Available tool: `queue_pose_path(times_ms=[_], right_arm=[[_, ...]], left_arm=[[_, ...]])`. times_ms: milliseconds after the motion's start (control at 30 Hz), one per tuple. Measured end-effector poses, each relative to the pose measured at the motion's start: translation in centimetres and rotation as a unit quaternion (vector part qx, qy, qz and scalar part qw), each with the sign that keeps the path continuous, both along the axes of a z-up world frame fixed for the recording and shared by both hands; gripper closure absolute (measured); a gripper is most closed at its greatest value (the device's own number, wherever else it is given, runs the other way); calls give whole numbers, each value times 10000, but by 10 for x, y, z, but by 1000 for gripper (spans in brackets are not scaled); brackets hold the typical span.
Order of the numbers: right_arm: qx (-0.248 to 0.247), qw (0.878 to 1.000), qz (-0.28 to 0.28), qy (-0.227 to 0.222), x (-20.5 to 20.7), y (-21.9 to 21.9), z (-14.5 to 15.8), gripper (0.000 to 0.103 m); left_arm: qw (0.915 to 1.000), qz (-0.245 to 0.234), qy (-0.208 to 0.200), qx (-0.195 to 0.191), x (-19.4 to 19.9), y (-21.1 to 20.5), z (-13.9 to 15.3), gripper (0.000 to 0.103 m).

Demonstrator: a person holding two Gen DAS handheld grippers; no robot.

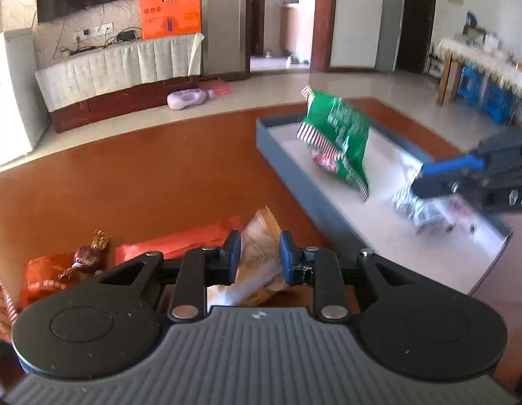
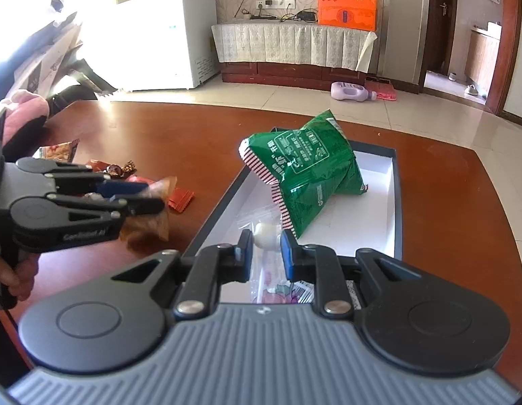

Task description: Organize snacks

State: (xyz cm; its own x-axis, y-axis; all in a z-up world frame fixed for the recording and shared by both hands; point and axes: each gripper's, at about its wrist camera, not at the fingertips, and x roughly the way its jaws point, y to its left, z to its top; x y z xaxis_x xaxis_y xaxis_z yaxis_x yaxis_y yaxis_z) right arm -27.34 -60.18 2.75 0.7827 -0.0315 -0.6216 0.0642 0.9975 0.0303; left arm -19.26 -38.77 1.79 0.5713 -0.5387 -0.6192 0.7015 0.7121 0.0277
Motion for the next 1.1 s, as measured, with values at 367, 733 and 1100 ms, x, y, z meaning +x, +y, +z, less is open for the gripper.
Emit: queue_pose_path(times_ms=[367, 733, 1100], right_arm=[[8, 10000, 57, 44, 3, 0, -1, 82], [-20, 9999, 74, -76, -2, 9, 3, 82], [-27, 9995, -26, -304, -12, 11, 16, 82]], left_arm=[[9982, -256, -22, 549, -6, 8, -22, 1], [10000, 25, -86, -15, -9, 14, -3, 77], [9981, -161, -277, -526, -26, -18, 42, 77]])
